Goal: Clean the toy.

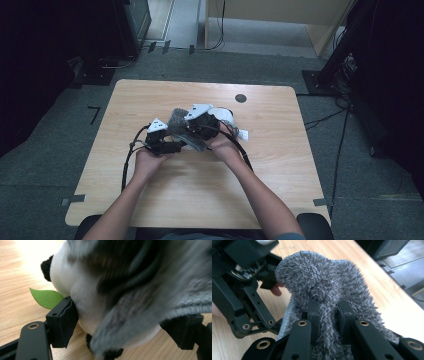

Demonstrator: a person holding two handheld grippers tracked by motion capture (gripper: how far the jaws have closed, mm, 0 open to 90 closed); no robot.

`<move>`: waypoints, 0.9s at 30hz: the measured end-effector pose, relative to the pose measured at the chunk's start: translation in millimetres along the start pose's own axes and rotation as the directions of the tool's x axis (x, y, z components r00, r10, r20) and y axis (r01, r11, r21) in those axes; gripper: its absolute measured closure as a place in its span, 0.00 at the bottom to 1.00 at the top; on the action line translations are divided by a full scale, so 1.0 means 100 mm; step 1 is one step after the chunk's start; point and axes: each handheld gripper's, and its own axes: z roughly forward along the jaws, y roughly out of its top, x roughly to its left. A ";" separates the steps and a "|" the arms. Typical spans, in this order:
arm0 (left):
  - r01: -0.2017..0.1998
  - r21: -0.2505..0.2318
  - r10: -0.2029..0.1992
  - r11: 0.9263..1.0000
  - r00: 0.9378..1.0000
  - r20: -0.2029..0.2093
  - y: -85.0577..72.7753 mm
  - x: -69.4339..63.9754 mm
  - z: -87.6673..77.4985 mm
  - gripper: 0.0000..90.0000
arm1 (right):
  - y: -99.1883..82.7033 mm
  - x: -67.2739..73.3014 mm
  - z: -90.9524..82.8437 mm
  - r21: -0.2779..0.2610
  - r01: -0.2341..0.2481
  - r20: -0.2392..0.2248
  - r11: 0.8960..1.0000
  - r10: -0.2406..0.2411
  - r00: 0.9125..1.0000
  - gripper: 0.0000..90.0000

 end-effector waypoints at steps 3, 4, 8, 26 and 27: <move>0.002 -0.004 -0.002 1.000 1.000 0.000 0.00 -0.01 0.00 0.22 | -0.03 0.00 0.03 0.013 0.000 -0.002 1.000 0.000 1.000 0.85; 0.000 -0.005 0.000 1.000 1.000 0.000 0.00 -0.01 0.01 0.22 | -0.04 -0.01 0.03 0.013 -0.004 -0.004 1.000 0.004 1.000 0.85; 0.000 -0.004 0.000 1.000 1.000 -0.001 0.00 -0.01 0.01 0.22 | -0.08 -0.05 -0.06 0.016 -0.019 0.008 1.000 0.019 1.000 0.85; 0.003 -0.001 -0.003 1.000 1.000 0.021 0.02 0.03 0.02 0.22 | -0.58 -0.44 -0.81 -0.046 -0.116 0.114 0.992 0.120 0.986 0.85; 0.003 -0.001 -0.003 1.000 1.000 0.022 0.02 0.03 0.02 0.22 | -0.60 -0.46 -0.83 -0.050 -0.118 0.119 0.992 0.123 0.985 0.85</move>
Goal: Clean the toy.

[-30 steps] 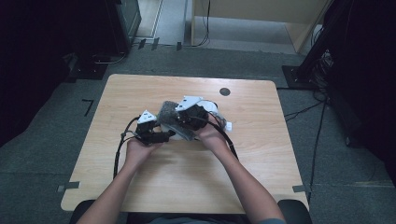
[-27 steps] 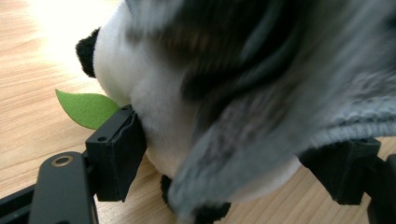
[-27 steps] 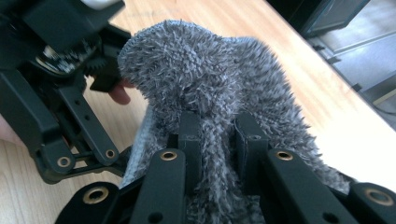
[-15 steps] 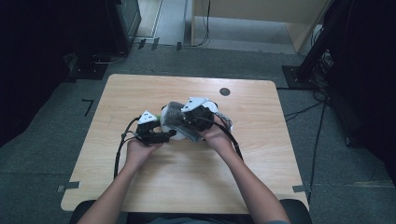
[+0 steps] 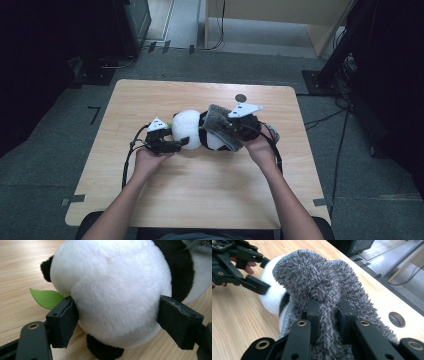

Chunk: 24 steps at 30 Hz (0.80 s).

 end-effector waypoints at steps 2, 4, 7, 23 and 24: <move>0.001 0.001 -0.001 1.000 1.000 0.004 0.01 0.01 0.00 0.22 | -0.05 -0.05 -0.05 0.002 -0.024 0.007 1.000 0.024 1.000 0.85; 0.002 -0.001 -0.002 1.000 1.000 0.009 0.01 0.02 0.01 0.21 | -0.10 -0.09 -0.06 0.000 -0.036 0.006 0.999 0.036 0.999 0.85; 0.004 -0.004 -0.004 1.000 1.000 0.014 0.01 0.03 0.02 0.21 | -0.15 -0.10 -0.02 0.011 -0.042 -0.004 0.999 0.042 0.999 0.84; 0.026 0.033 -0.026 0.999 1.000 0.008 0.06 0.01 0.01 0.44 | -0.11 -0.01 -0.06 -0.035 -0.050 -0.043 0.998 0.048 0.998 0.86; 0.026 0.038 -0.026 0.999 1.000 0.006 0.06 0.00 0.01 0.44 | -0.09 0.02 -0.08 -0.049 -0.046 -0.064 0.998 0.043 0.997 0.86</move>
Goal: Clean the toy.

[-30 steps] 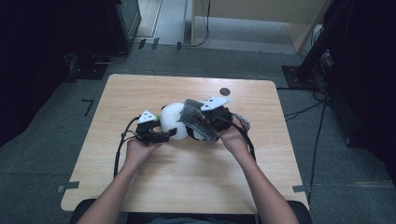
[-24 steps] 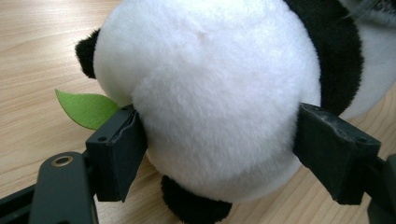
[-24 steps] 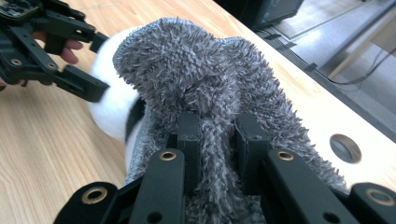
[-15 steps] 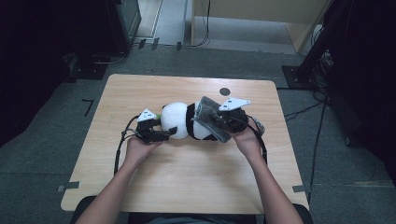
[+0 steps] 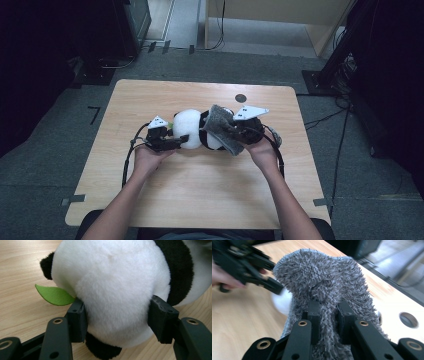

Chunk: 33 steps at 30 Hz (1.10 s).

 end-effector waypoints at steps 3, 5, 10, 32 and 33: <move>-0.019 0.000 0.019 1.000 1.000 -0.009 0.00 -0.02 -0.01 0.45 | 0.06 0.15 0.02 -0.015 0.021 -0.041 1.000 -0.022 0.999 0.86; -0.020 0.001 0.020 1.000 1.000 -0.012 0.00 -0.02 -0.01 0.45 | 0.08 0.25 0.06 -0.012 0.037 -0.071 0.999 -0.038 0.997 0.86; -0.017 0.004 0.017 1.000 1.000 -0.008 0.01 -0.02 -0.02 0.45 | 0.05 0.54 0.26 0.013 0.081 -0.136 0.997 -0.078 0.988 0.86; -0.013 0.012 0.013 1.000 1.000 -0.012 0.02 -0.04 -0.03 0.45 | -0.15 0.94 0.88 0.161 0.180 -0.274 0.970 -0.131 0.953 0.86; -0.016 0.014 0.016 1.000 1.000 -0.013 0.02 -0.04 -0.03 0.45 | -0.15 0.93 0.91 0.162 0.173 -0.271 0.972 -0.124 0.955 0.86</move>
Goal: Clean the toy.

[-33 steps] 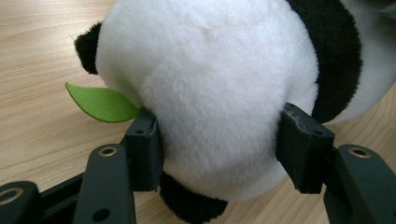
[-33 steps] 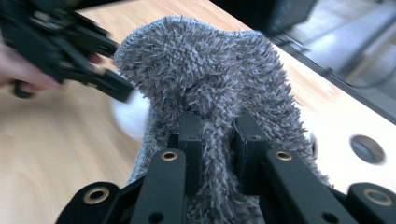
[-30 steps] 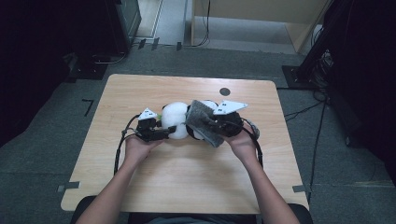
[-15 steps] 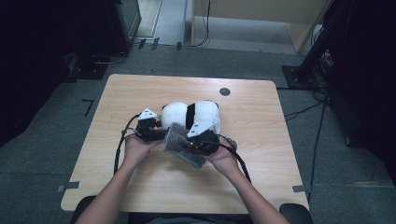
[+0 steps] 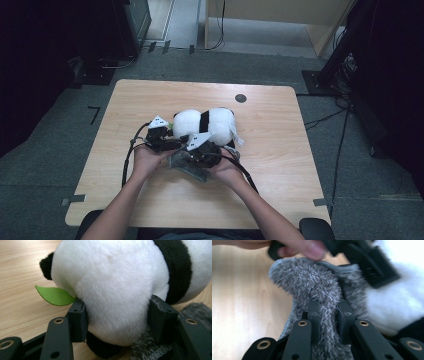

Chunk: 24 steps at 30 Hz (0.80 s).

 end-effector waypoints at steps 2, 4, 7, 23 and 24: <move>-0.005 0.002 0.005 1.000 1.000 -0.002 0.00 0.00 0.00 0.45 | 0.00 -0.07 0.03 -0.001 -0.019 0.019 1.000 0.019 1.000 0.86; -0.006 0.003 0.006 1.000 1.000 -0.004 -0.01 0.00 0.00 0.45 | -0.01 -0.12 0.03 -0.004 -0.039 0.024 0.999 0.039 0.999 0.86; -0.004 0.004 0.004 1.000 1.000 -0.005 -0.01 0.00 0.00 0.45 | -0.04 -0.18 0.00 -0.014 -0.068 0.024 0.998 0.069 0.997 0.86; -0.011 0.005 0.011 1.000 1.000 -0.003 -0.03 0.01 0.00 0.45 | -0.29 -0.29 -0.41 -0.031 -0.122 0.112 0.992 0.125 0.986 0.85; -0.010 0.003 0.010 1.000 1.000 -0.004 -0.03 0.01 0.00 0.45 | -0.31 -0.29 -0.44 -0.032 -0.124 0.119 0.992 0.127 0.985 0.85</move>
